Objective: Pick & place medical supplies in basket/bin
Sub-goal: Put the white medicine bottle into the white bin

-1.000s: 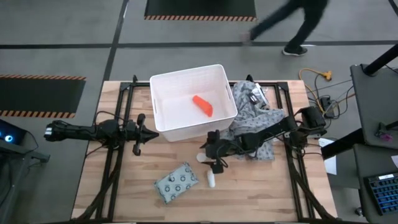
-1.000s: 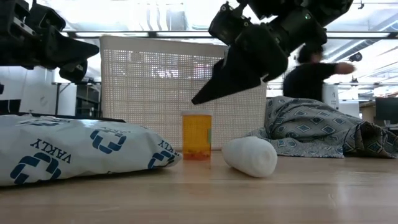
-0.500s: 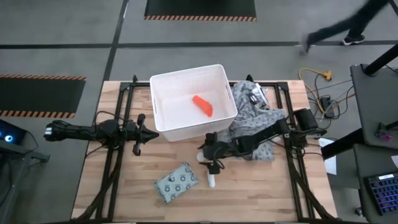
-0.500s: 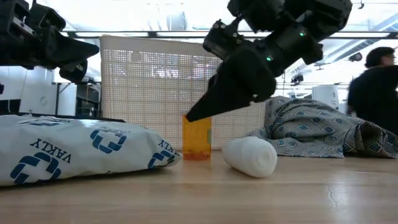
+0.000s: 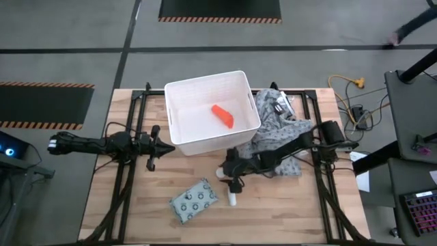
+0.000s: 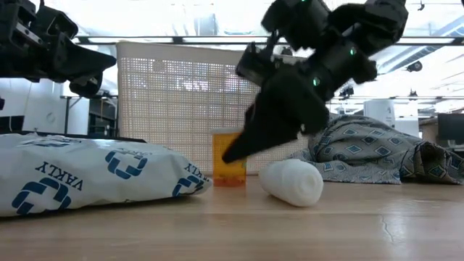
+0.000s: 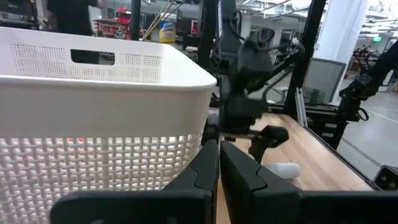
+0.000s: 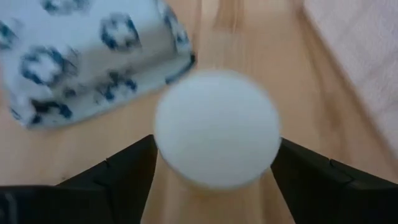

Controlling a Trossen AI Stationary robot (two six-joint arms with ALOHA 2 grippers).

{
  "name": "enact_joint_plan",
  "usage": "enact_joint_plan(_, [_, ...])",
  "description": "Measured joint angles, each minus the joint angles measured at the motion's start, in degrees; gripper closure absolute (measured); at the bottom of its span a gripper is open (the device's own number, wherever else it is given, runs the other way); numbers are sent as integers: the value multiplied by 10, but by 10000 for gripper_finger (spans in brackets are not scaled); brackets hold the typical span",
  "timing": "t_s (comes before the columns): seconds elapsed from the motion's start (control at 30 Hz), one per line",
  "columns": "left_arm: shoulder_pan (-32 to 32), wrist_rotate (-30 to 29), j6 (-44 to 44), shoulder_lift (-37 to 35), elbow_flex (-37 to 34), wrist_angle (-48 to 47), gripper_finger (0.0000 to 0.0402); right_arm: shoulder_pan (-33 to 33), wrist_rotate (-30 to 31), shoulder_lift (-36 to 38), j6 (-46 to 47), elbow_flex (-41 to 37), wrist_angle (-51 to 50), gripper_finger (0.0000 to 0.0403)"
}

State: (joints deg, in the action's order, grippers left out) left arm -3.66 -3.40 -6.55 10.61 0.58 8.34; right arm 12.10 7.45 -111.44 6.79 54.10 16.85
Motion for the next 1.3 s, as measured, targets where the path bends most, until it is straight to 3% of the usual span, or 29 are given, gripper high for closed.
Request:
enact_joint_plan(0.17, [0,0,0,0,0,0,402,0,0,-10,60,6,1,139])
enact_joint_plan(0.7, [0,0,0,0,0,0,402,0,0,-8,52,27,-6,214])
enact_joint_plan(1.03, [0,0,0,0,0,0,402,0,-2,-6,65,43,-26,211])
enact_joint_plan(1.2, [0,0,0,0,0,0,402,0,-7,19,61,97,-41,214])
enact_joint_plan(1.3, [0,0,0,0,0,0,402,-6,-6,35,16,149,-107,214])
